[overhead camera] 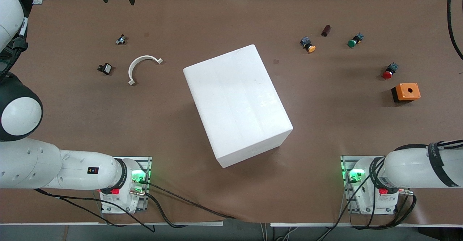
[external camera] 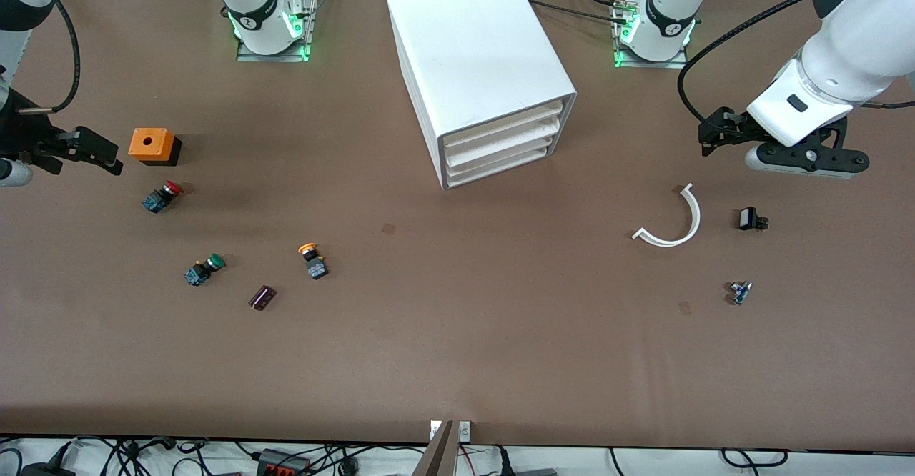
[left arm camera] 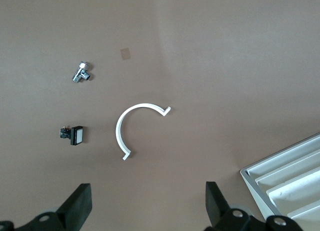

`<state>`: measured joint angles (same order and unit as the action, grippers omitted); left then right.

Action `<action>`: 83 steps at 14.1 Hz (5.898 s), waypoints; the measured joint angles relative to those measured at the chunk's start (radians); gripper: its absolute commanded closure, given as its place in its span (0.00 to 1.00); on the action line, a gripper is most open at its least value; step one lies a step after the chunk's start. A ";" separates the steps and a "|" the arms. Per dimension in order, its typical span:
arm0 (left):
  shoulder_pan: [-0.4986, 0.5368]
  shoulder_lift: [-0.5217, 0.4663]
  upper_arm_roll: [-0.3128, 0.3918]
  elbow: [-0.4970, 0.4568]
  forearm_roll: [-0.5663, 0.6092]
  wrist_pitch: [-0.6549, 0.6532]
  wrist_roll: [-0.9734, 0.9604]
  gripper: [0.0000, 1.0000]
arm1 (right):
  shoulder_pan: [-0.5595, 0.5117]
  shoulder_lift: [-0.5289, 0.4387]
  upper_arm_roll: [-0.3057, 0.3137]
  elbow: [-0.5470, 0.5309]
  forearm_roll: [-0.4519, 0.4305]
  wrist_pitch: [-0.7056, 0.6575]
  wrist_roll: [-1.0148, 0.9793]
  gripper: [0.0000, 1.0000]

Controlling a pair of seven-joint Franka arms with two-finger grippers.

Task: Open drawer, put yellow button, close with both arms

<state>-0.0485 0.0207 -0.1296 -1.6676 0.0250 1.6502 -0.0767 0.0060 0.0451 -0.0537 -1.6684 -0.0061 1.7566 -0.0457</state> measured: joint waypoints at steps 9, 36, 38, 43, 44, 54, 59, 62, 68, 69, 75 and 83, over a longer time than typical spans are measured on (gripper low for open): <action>-0.001 0.002 -0.002 0.024 0.000 -0.019 0.001 0.00 | 0.000 0.001 0.000 -0.001 0.000 -0.003 0.000 0.00; 0.027 0.369 -0.097 -0.320 -1.052 -0.046 0.838 0.27 | 0.257 0.574 0.017 0.078 0.095 0.405 -0.197 0.00; 0.027 0.368 -0.097 -0.344 -1.072 -0.045 0.882 0.30 | 0.264 0.607 0.022 0.080 0.095 0.434 -0.203 0.00; 0.023 0.368 -0.098 -0.412 -1.144 -0.045 0.954 0.53 | 0.289 0.666 0.027 0.086 0.095 0.469 -0.203 0.00; 0.023 0.368 -0.099 -0.418 -1.145 -0.045 0.960 0.63 | 0.291 0.674 0.027 0.086 0.095 0.471 -0.203 0.00; 0.019 0.390 -0.099 -0.429 -1.152 -0.047 1.032 0.99 | 0.311 0.715 0.027 0.087 0.095 0.520 -0.209 0.13; 0.024 0.393 -0.091 -0.407 -1.152 -0.036 1.034 0.99 | 0.315 0.725 0.027 0.088 0.095 0.520 -0.211 0.97; 0.032 0.423 -0.078 -0.362 -1.152 -0.025 1.034 0.99 | 0.315 0.724 0.026 0.095 0.095 0.520 -0.211 1.00; 0.056 0.534 -0.053 -0.194 -1.141 -0.029 1.032 0.94 | 0.344 0.660 0.028 0.183 0.099 0.512 -0.207 1.00; 0.058 0.540 -0.044 -0.179 -1.137 -0.029 1.032 0.60 | 0.354 0.632 0.028 0.209 0.100 0.477 -0.202 1.00; 0.073 0.554 -0.028 -0.130 -1.096 0.013 0.939 0.00 | 0.434 0.537 0.030 0.415 0.102 0.110 -0.005 1.00; 0.104 0.488 -0.027 0.027 -0.822 0.002 0.434 0.00 | 0.653 0.540 0.035 0.574 0.104 0.026 0.442 1.00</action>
<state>0.0555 0.5089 -0.1563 -1.6408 -0.7966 1.6521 0.3576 0.6590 0.5849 -0.0186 -1.0946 0.0979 1.7830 0.3958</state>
